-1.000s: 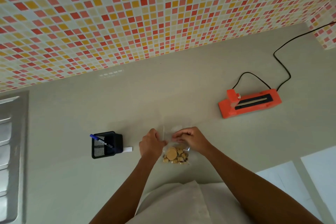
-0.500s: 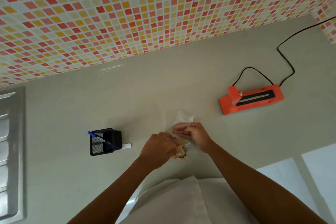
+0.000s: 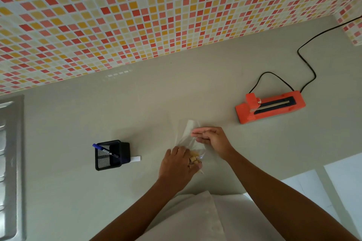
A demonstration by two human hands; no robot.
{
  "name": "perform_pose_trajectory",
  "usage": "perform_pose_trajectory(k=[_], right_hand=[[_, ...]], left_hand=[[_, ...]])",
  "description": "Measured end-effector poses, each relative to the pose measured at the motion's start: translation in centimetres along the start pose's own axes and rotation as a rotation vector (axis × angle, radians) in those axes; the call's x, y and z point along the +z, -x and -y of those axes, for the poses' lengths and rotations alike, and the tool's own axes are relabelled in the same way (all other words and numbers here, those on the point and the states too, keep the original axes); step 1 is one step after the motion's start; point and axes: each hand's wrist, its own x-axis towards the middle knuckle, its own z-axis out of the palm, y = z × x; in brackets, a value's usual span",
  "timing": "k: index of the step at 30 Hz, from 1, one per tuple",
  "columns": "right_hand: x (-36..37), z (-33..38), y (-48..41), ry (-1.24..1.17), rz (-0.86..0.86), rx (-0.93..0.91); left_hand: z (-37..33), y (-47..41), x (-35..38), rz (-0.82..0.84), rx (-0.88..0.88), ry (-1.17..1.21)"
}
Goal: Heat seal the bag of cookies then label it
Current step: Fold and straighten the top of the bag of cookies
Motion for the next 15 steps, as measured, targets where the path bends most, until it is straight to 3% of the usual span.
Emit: perform_pose_trajectory(k=[7, 15], right_hand=[[-0.5, 0.9, -1.7, -0.065, -0.149, -0.189], [3.6, -0.1, -0.7, 0.07, 0.21, -0.028]], left_hand=[[-0.3, -0.3, -0.1, 0.063, -0.039, 0.027], [-0.4, 0.0, -0.4, 0.058, -0.045, 0.025]])
